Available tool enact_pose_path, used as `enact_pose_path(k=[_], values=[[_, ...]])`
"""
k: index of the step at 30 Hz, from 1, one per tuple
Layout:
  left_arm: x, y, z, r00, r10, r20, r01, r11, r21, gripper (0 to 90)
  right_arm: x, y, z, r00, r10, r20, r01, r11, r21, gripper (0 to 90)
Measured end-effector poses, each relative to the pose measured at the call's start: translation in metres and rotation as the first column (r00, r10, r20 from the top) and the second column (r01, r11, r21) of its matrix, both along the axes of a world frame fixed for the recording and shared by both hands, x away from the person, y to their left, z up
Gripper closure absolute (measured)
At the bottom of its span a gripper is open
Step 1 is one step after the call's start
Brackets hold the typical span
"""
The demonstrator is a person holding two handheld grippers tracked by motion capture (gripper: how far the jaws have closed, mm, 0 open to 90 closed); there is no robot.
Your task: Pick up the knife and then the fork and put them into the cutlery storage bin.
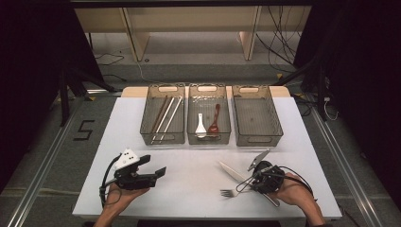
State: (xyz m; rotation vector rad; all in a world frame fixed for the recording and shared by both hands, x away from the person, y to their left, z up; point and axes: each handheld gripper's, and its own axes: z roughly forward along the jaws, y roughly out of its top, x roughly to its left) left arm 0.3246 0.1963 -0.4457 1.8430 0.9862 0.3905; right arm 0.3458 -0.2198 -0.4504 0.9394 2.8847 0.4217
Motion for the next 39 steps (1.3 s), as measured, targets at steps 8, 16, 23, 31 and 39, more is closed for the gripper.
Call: enact_pose_path(k=[8,16,23,31,39], values=[[0.000,0.000,0.000,1.0000,-0.003,-0.001,0.003,1.0000,0.006,21.4,0.004,0.003,0.001,0.9984,-0.050,-0.028,0.050,0.999,0.010,79.5],[0.000,0.000,0.000,1.0000,0.001,0.001,-0.001,1.0000,0.001,21.4,0.010,0.011,-0.002,0.9964,-0.083,-0.015,0.083,0.997,-0.006,79.4],[0.000,0.000,0.000,1.0000,-0.002,0.001,0.002,1.0000,0.005,21.4,0.012,0.018,-0.006,0.9955,-0.094,-0.005,0.094,0.995,-0.042,78.6],[0.000,0.000,0.000,1.0000,0.001,0.001,-0.001,1.0000,0.002,21.4,0.013,0.017,-0.006,0.9952,-0.097,-0.012,0.097,0.995,-0.036,79.9],[0.000,0.001,0.000,1.0000,0.003,0.003,-0.003,1.0000,0.003,21.4,0.013,0.015,-0.005,0.9953,-0.096,0.013,0.096,0.995,-0.017,80.4]])
